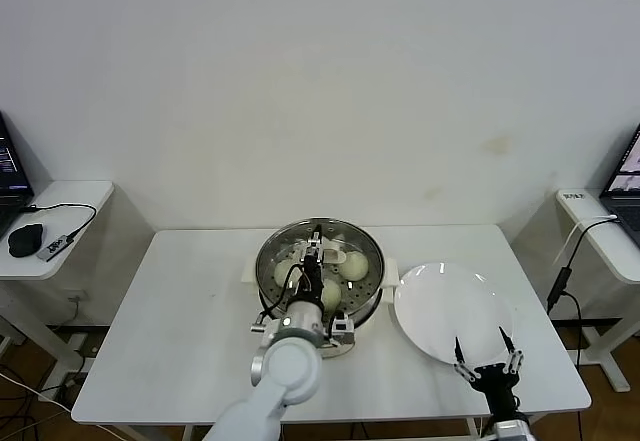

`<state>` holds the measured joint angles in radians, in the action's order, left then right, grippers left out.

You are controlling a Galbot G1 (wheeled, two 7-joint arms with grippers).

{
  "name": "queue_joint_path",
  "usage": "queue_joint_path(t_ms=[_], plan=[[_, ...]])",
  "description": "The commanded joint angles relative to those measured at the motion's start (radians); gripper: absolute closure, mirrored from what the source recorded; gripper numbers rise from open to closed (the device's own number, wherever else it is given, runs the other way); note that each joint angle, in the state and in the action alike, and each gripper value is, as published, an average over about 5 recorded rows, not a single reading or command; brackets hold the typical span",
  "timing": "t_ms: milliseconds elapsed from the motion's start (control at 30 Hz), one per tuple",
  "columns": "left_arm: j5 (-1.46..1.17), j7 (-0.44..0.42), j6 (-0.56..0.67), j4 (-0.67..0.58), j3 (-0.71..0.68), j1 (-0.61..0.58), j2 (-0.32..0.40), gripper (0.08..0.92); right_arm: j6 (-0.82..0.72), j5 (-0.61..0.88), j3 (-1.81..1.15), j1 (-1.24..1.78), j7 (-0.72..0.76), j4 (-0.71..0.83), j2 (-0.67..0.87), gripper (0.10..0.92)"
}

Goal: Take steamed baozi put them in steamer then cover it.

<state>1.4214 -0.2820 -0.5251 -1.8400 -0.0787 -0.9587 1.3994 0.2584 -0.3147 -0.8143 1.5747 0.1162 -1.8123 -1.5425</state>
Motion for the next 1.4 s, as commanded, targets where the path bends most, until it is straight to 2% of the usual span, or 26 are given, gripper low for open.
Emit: queue_joint_path(t_ms=[33,200,333,433,533,600,667,767,900,1033,1133,1233,1400], plan=[[-0.059,0.048,0.011,-0.206,0.016,-0.15,-0.094,0.367,-0.002,0.001,-0.001,0.006,-0.001,-0.003,0.002,0.203],[-0.163,0.134,0.044,-0.344,0.067,-0.258,-0.144,0.246,-0.003,0.002,-0.002,0.013,-0.002,-0.003,0.005,0.203],[-0.349,0.244,0.113,-0.443,0.172,-0.394,-0.165,0.182,-0.005,0.018,-0.002,0.019,-0.003,-0.003,0.011,0.203],[-0.667,0.339,0.291,-0.477,0.329,-0.537,-0.172,0.178,-0.002,0.044,0.004,0.026,-0.005,-0.004,0.022,0.203],[-1.054,0.429,0.502,-0.458,0.507,-0.639,-0.177,0.177,0.002,0.08,0.022,0.043,-0.007,-0.011,0.043,0.203],[-1.25,0.487,0.568,-0.441,0.6,-0.692,-0.169,0.177,0.002,0.105,0.037,0.06,-0.007,-0.021,0.062,0.203],[-1.402,0.527,0.584,-0.433,0.664,-0.746,-0.157,0.177,-0.002,0.131,0.052,0.078,-0.006,-0.034,0.083,0.203],[-1.551,0.552,0.568,-0.425,0.701,-0.822,-0.14,0.177,-0.015,0.173,0.07,0.107,-0.002,-0.061,0.114,0.203],[-1.592,0.557,0.606,-0.385,0.692,-0.89,-0.115,0.177,-0.039,0.231,0.082,0.154,0.009,-0.101,0.15,0.203],[-1.603,0.552,0.648,-0.322,0.679,-0.893,-0.087,0.177,-0.046,0.236,0.086,0.18,0.015,-0.109,0.155,0.203],[-1.63,0.508,0.681,-0.291,0.686,-0.88,-0.078,0.177,-0.036,0.209,0.088,0.188,0.013,-0.105,0.147,0.203],[-1.659,0.469,0.676,-0.287,0.69,-0.874,-0.079,0.177,-0.018,0.17,0.085,0.19,0.01,-0.106,0.135,0.203],[-1.643,0.465,0.652,-0.288,0.682,-0.864,-0.072,0.177,-0.014,0.161,0.092,0.199,0.012,-0.123,0.127,0.203]])
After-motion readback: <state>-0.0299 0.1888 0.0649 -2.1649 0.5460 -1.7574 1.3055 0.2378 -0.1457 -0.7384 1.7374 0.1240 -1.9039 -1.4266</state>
